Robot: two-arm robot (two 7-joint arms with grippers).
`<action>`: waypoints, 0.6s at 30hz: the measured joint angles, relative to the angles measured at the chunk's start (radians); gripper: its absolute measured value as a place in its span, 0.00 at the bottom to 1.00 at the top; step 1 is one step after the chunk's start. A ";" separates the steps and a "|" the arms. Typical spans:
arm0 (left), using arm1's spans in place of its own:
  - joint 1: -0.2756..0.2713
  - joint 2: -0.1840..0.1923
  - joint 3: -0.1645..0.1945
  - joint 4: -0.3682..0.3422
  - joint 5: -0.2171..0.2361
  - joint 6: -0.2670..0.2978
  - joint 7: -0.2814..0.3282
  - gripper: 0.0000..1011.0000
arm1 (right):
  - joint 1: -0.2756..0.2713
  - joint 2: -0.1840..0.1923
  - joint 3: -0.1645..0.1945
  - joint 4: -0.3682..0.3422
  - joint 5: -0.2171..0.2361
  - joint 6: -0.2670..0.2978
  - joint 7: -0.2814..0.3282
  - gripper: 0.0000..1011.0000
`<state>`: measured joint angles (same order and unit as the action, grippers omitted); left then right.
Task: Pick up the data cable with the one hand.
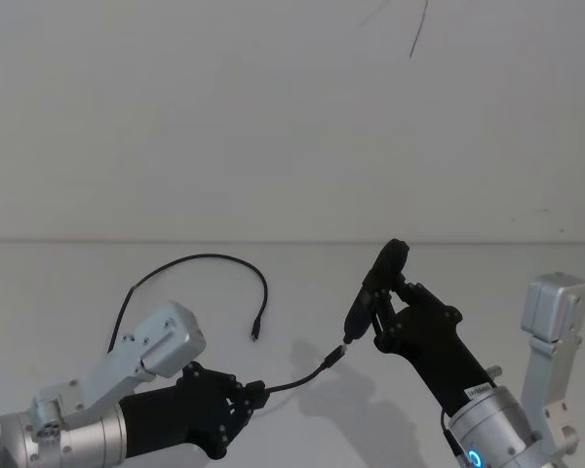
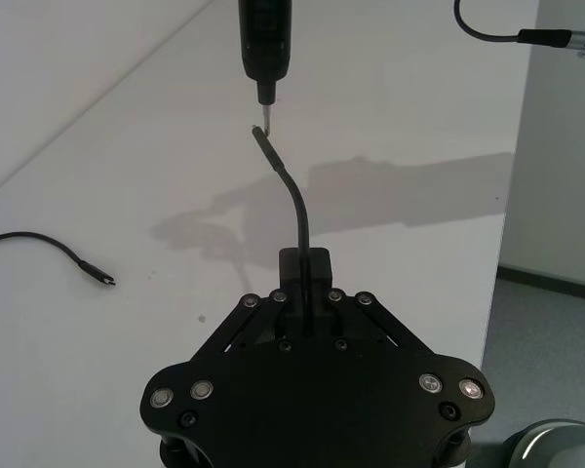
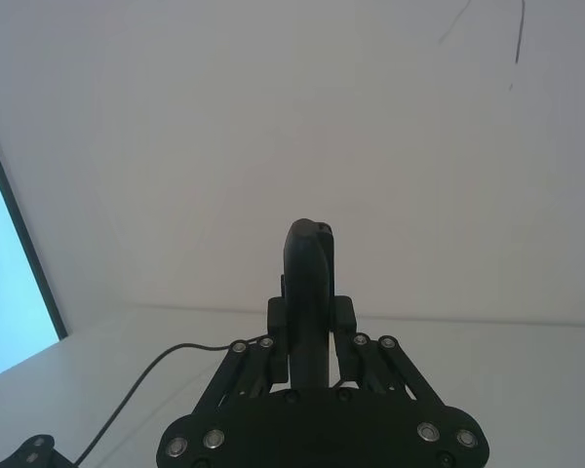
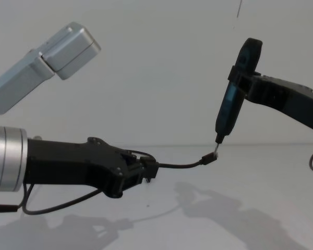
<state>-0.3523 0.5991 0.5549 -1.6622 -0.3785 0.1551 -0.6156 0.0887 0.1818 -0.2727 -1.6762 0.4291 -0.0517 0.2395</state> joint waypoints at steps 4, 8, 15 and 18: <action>0.000 0.000 0.000 0.000 0.000 0.000 0.000 0.04 | 0.003 0.000 0.002 0.007 -0.002 -0.005 0.003 0.27; 0.000 0.000 0.000 0.000 0.000 0.000 0.000 0.04 | 0.008 0.001 0.005 0.014 -0.003 -0.009 0.006 0.27; 0.000 0.000 0.000 0.000 0.000 0.000 0.000 0.04 | 0.017 0.002 0.013 0.031 0.001 -0.017 0.012 0.27; 0.000 0.000 0.000 0.000 0.000 0.000 0.000 0.04 | 0.021 0.002 0.015 0.037 0.003 -0.018 0.014 0.27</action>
<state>-0.3524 0.5992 0.5549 -1.6622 -0.3784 0.1551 -0.6156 0.1096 0.1837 -0.2580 -1.6397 0.4325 -0.0702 0.2536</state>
